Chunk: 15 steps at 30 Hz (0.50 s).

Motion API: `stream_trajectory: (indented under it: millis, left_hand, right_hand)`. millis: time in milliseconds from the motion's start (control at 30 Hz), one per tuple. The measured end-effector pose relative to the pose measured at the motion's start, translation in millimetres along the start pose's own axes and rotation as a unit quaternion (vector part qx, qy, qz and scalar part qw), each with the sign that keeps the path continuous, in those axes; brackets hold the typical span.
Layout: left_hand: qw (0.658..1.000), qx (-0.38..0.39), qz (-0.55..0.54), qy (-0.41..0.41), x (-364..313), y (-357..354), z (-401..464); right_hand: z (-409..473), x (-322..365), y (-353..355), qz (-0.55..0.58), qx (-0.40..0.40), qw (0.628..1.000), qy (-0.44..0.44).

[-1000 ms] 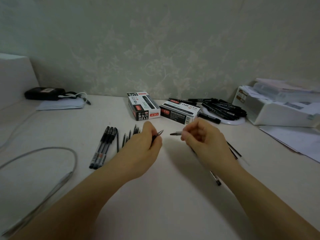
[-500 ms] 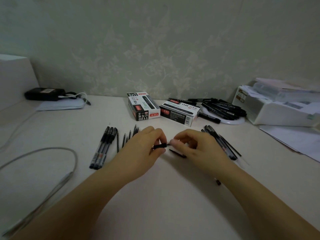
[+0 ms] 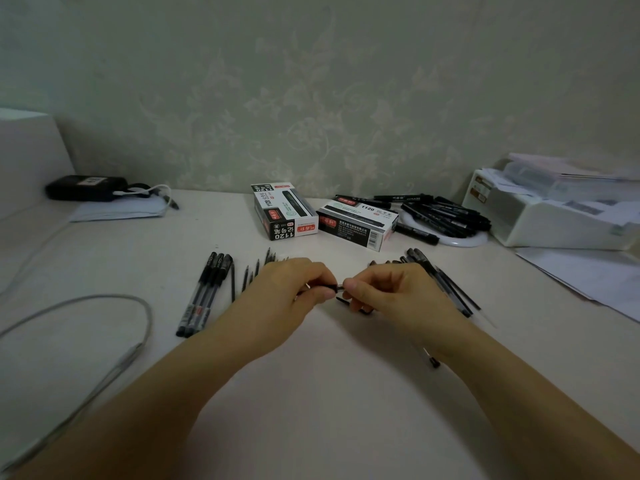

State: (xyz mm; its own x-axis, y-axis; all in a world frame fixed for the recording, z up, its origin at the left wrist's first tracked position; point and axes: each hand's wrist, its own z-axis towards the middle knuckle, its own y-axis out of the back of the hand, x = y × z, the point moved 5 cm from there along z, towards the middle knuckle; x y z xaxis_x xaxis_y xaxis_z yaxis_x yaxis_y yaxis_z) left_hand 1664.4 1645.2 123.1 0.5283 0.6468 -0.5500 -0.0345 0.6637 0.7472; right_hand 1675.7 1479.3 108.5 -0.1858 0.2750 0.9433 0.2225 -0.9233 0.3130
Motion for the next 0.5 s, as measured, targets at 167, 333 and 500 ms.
stream_trajectory:
  millis: [167, 333, 500]
  left_hand:
    - [0.999, 0.036, -0.010, 0.007, 2.7, -2.6, -0.3]
    - [0.996, 0.038, 0.066, -0.039, -1.6, -2.2, -0.2]
    - [0.993, 0.046, 0.096, -0.056, -6.6, -5.6, -2.0]
  right_hand:
    - [-0.1, 0.4, 1.5, -0.015, 0.020, 1.000, 0.015]
    - [-0.1, -0.9, 3.3, -0.111, 0.064, 0.991, 0.027]
    - [-0.4, 5.4, -1.7, -0.278, 0.075, 0.953, 0.091]
